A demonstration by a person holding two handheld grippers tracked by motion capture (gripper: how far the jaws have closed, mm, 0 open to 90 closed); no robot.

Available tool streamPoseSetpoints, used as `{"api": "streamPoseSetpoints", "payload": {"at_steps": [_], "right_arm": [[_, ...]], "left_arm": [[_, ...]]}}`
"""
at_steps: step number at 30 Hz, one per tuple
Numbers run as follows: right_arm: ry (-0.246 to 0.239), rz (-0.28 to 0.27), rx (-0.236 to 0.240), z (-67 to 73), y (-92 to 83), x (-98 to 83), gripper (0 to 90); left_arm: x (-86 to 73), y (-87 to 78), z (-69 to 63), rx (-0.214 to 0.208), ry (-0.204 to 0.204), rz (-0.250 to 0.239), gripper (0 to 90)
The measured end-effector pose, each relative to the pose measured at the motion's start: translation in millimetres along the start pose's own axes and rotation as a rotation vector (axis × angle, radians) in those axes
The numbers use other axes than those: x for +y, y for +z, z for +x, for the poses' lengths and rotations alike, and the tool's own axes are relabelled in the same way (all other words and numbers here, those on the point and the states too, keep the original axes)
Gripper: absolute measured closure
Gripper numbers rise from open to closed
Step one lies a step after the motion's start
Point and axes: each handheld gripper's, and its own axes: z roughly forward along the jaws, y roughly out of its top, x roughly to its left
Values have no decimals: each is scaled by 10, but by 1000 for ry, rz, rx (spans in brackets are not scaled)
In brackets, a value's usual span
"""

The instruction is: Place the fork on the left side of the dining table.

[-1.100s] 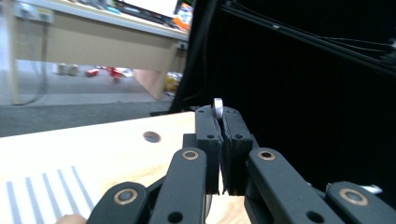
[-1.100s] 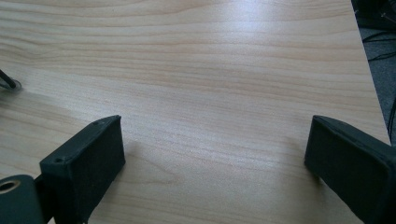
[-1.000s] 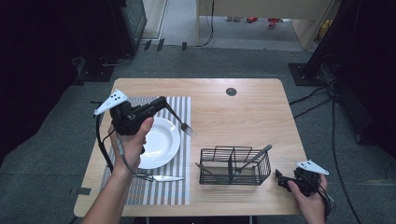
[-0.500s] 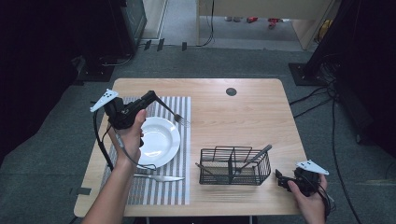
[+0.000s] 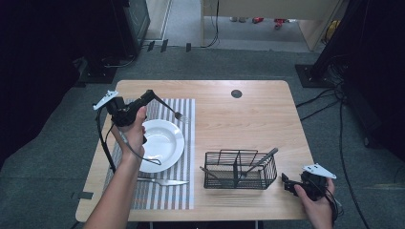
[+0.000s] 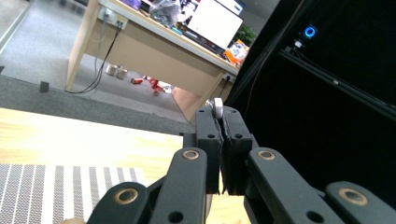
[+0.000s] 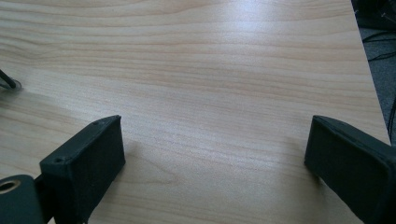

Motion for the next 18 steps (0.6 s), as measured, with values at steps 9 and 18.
{"api": "streamPoseSetpoints", "payload": {"at_steps": [9,18], "right_arm": [[0,0,0,0,0,0,46],[0,0,0,0,0,0,47]], "left_arm": [[-71,133,251,12,-89,1,891],[-195,297,638,49,-260,-34,892]]}}
